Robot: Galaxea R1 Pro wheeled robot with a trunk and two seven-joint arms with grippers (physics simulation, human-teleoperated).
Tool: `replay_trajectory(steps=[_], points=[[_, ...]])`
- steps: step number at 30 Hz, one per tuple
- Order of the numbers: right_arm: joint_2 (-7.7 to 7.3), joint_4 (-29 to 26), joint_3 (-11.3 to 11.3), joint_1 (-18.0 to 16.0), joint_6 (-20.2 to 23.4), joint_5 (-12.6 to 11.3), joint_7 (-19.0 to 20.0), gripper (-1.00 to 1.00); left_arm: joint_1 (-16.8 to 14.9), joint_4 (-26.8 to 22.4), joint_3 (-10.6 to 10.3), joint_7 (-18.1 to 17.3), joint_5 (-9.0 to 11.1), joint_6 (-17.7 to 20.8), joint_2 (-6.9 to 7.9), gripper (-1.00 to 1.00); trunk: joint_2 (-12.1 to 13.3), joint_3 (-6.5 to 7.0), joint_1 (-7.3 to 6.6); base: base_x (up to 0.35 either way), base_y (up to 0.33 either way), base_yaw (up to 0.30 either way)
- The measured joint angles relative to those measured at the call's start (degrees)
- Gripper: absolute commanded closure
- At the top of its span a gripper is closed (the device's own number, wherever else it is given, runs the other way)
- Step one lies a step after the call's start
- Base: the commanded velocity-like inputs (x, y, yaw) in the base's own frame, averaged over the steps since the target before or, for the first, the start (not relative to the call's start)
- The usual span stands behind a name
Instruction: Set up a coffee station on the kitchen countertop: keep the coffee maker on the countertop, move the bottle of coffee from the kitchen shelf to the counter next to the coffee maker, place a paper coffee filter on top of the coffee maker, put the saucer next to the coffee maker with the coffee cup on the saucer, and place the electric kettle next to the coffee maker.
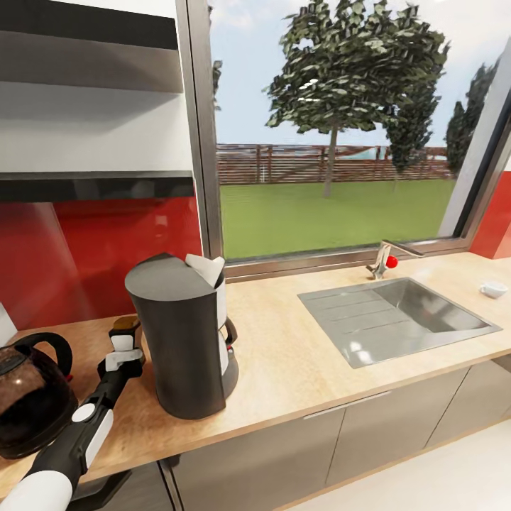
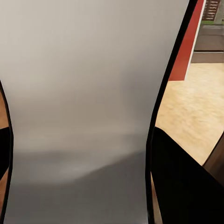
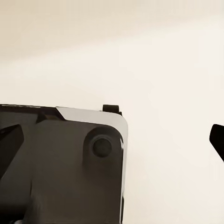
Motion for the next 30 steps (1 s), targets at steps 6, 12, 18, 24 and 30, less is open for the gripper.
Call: replay_trajectory(steps=[6,12,18,24,30], points=[[0.03,0.00,0.00,0.01,0.07,0.03,-0.02,-1.00,0.00,0.00,-0.01,-0.01,-0.12,-0.69,-0.02,1.00,0.00,0.00,0.00,0.000,0.000,0.000],[0.03,0.00,0.00,0.00,0.07,-0.01,-0.02,-1.00,0.00,0.25,0.01,0.01,-0.15,-2.93,-0.04,1.00,0.00,0.00,0.00,0.006,0.000,0.000],[0.03,0.00,0.00,0.00,0.07,-0.01,-0.02,-1.00,0.00,1.47,0.00,0.45,-0.16,-4.27,0.00,1.00,0.00,0.00,-0.01,0.129,0.000,0.000],[0.03,0.00,0.00,-0.01,0.07,-0.01,-0.02,-1.00,0.01,1.51,0.06,0.73,-0.21,-4.38,0.09,1.00,0.00,0.00,0.00,0.007,0.000,0.000],[0.03,0.00,0.00,0.02,0.07,-0.01,-0.02,-1.00,0.00,1.59,0.07,0.82,-0.23,-4.75,0.26,1.00,0.00,0.00,0.00,0.000,0.000,0.000]])
